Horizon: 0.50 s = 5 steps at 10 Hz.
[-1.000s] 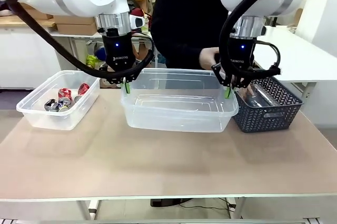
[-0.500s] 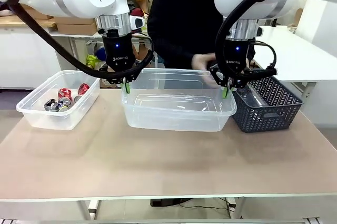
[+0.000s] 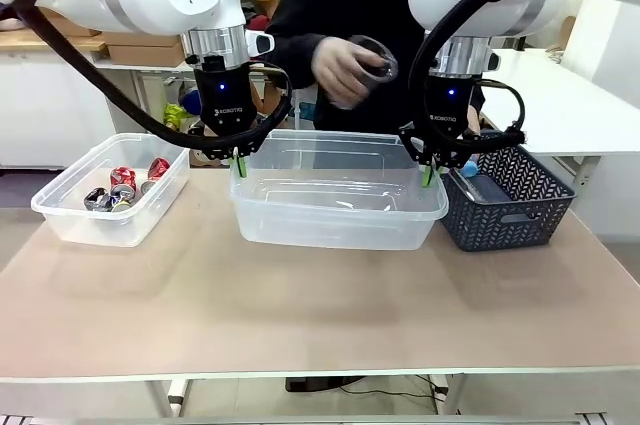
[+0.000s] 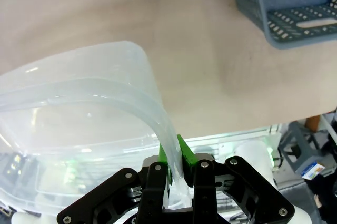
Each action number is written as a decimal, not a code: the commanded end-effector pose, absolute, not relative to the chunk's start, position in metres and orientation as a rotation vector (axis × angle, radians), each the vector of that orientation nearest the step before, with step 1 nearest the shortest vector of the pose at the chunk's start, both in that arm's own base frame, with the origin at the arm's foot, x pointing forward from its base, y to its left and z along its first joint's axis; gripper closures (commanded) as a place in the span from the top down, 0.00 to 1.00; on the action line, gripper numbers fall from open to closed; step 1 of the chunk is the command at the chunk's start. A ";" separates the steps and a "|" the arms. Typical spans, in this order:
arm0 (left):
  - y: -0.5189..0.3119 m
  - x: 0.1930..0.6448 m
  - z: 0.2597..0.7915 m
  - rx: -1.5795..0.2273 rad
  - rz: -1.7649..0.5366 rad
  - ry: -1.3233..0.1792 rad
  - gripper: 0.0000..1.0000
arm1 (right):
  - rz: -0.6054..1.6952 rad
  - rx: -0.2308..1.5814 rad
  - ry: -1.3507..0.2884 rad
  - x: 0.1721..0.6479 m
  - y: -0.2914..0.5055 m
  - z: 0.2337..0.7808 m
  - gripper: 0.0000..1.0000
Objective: Sort the waste into each basket.
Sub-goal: Offer the picked Organizing box to the human.
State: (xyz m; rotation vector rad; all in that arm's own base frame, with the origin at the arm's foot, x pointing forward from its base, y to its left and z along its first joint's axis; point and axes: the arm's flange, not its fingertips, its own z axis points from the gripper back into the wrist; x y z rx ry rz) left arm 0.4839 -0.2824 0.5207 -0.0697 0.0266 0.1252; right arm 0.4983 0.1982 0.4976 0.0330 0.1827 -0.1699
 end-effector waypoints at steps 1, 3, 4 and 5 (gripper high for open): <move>-0.276 0.483 0.523 -0.070 0.165 0.004 0.00 | -0.176 0.035 0.204 0.497 0.193 0.496 0.05; -0.276 0.483 0.523 -0.070 0.165 0.004 0.00 | -0.176 0.035 0.204 0.497 0.193 0.496 0.05; -0.276 0.483 0.523 -0.070 0.165 0.004 0.00 | -0.176 0.035 0.204 0.497 0.193 0.496 0.05; -0.276 0.483 0.523 -0.070 0.165 0.004 0.00 | -0.176 0.035 0.204 0.497 0.193 0.496 0.05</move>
